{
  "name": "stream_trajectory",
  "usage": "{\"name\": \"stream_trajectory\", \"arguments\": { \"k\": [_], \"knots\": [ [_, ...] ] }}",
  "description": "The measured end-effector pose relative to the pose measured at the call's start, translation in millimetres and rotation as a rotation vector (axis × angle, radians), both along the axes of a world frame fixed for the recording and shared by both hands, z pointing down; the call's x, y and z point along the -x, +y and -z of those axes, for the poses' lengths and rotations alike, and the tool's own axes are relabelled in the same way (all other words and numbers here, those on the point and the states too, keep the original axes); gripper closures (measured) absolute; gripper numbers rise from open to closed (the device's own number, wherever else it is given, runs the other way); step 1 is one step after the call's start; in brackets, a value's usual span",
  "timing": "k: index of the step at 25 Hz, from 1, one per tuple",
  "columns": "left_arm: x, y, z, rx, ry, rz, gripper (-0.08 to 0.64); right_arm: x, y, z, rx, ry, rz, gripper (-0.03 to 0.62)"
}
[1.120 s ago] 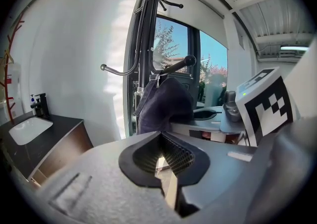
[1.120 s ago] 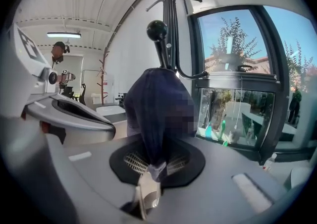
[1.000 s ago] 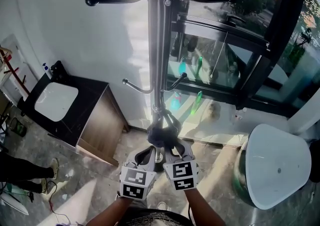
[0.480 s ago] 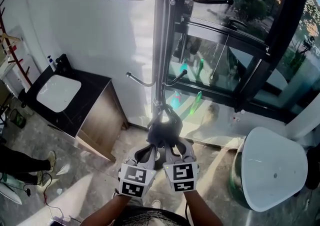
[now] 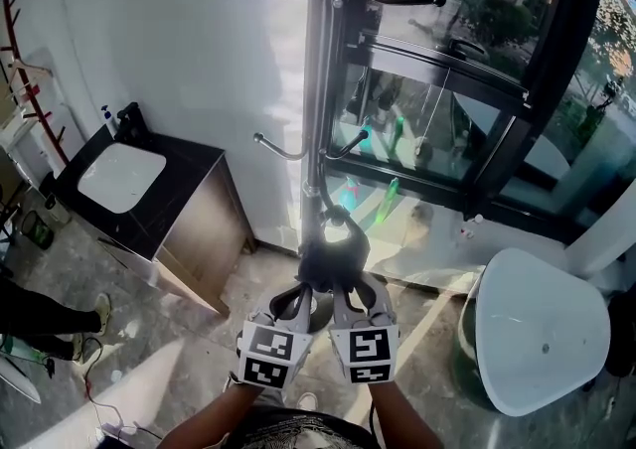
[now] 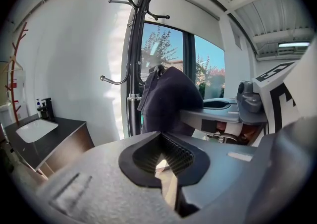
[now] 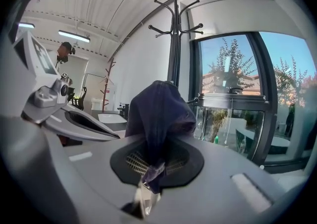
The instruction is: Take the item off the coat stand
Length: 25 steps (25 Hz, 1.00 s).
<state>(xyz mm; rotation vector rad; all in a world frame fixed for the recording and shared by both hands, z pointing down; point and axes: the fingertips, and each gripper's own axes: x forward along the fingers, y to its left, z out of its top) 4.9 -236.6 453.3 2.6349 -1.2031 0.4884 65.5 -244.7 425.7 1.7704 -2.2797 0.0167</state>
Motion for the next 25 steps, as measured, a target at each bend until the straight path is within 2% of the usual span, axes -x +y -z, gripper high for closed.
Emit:
{"name": "stream_trajectory", "arguments": {
  "k": [10, 18, 25],
  "knots": [
    [-10, 26, 0, -0.010, 0.016, -0.001, 0.557, -24, 39, -2, 0.007, -0.019, -0.057, 0.566],
    [-39, 36, 1, -0.021, 0.020, -0.057, 0.557, -68, 65, -5, 0.025, -0.047, -0.192, 0.567],
    [-69, 46, 1, -0.034, 0.028, -0.125, 0.557, -90, 86, -3, 0.028, -0.061, -0.269, 0.566]
  ]
}}
